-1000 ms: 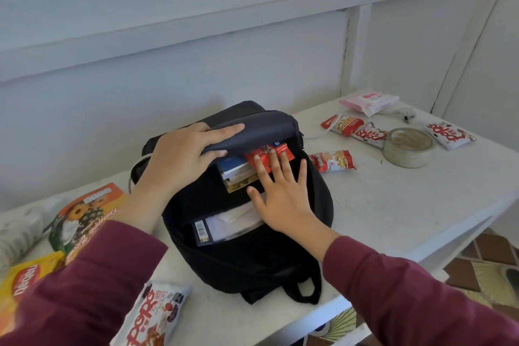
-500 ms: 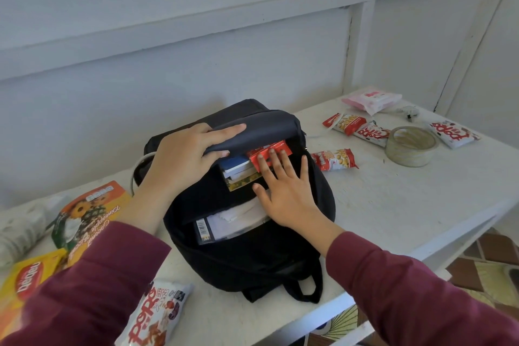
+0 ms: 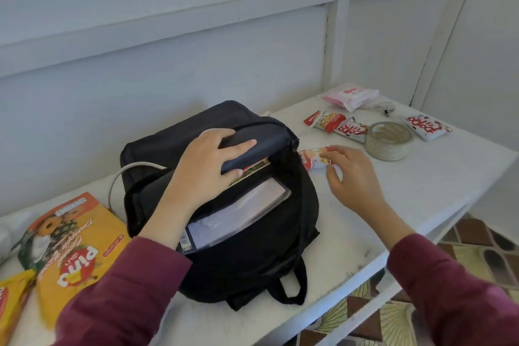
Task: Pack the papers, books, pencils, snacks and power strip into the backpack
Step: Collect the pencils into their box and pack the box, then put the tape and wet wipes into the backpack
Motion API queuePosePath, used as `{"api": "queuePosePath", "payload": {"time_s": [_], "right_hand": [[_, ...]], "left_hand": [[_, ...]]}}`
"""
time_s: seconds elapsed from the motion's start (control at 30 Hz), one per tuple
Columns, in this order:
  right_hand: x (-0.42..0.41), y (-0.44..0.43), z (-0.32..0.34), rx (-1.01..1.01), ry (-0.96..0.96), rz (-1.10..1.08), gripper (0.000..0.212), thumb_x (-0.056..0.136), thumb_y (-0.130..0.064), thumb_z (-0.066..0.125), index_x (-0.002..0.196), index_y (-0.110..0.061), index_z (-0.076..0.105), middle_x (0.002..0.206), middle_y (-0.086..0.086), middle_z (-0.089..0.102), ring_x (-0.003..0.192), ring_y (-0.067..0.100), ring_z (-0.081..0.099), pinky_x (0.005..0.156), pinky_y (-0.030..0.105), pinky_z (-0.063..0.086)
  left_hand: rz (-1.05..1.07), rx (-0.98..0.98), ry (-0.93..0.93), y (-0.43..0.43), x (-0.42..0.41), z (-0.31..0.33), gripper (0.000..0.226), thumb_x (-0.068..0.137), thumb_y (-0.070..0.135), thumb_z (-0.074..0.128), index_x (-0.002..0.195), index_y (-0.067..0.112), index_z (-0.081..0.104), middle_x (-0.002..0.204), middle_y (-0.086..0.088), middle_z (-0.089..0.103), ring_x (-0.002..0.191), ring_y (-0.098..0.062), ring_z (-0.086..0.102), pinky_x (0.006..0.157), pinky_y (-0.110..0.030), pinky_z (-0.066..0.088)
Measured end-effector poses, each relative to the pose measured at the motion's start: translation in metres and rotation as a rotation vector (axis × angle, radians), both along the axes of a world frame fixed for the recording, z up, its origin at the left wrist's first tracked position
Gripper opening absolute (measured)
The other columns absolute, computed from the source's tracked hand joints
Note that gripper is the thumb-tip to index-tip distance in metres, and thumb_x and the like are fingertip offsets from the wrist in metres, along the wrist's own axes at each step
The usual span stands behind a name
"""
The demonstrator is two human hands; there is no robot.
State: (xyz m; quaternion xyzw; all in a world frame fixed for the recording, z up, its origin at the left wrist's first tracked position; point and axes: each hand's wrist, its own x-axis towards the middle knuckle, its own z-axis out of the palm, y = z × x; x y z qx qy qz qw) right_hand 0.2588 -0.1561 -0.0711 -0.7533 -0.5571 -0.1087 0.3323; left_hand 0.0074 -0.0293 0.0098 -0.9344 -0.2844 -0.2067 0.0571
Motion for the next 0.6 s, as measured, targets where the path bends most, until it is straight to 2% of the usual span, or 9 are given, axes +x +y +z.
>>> {"api": "queuePosePath", "payload": {"time_s": [0.13,0.27,0.4,0.5,0.6], "right_hand": [[0.05,-0.009,-0.003,-0.216,0.002,-0.374,0.045,0.081,-0.013,0.061,0.125,-0.01,0.052,0.127,0.027,0.045,0.118,0.043,0.04,0.096,0.051,0.036],[0.078,-0.011,-0.005,-0.299,0.032,-0.449,0.06,0.08,-0.014,0.059,0.138,-0.017,0.041,0.136,0.031,0.034,0.128,0.046,0.028,0.101,0.053,0.03],[0.089,-0.005,-0.005,-0.334,0.045,-0.519,0.048,0.082,-0.014,0.056,0.127,0.002,0.047,0.135,0.029,0.039,0.126,0.044,0.032,0.101,0.051,0.032],[0.093,-0.004,-0.009,-0.295,0.097,-0.536,0.036,0.084,-0.009,0.052,0.118,0.001,0.052,0.137,0.032,0.033,0.118,0.047,0.038,0.099,0.049,0.036],[0.099,-0.005,-0.014,-0.204,0.232,-0.443,0.028,0.086,0.002,0.046,0.113,0.0,0.05,0.139,0.032,0.028,0.112,0.048,0.044,0.09,0.044,0.04]], "left_hand": [[-0.044,-0.004,-0.012,-0.003,0.03,-0.002,0.058,0.079,0.029,0.072,0.131,0.037,0.049,0.144,-0.009,0.04,0.132,-0.032,0.036,0.107,-0.044,0.027],[-0.039,-0.099,0.001,-0.005,0.049,-0.002,0.057,0.081,0.031,0.069,0.133,0.04,0.046,0.149,-0.007,0.032,0.136,-0.031,0.027,0.111,-0.044,0.02],[-0.045,-0.2,0.026,-0.002,0.057,-0.003,0.055,0.082,0.033,0.068,0.131,0.042,0.046,0.147,-0.004,0.037,0.134,-0.025,0.033,0.11,-0.039,0.023],[-0.055,-0.205,0.006,-0.002,0.056,-0.006,0.057,0.08,0.032,0.07,0.131,0.04,0.047,0.146,-0.005,0.039,0.133,-0.027,0.035,0.109,-0.04,0.024],[-0.054,-0.191,0.021,-0.002,0.05,-0.011,0.065,0.079,0.03,0.071,0.136,0.041,0.04,0.148,-0.006,0.035,0.136,-0.028,0.029,0.112,-0.041,0.019]]}}
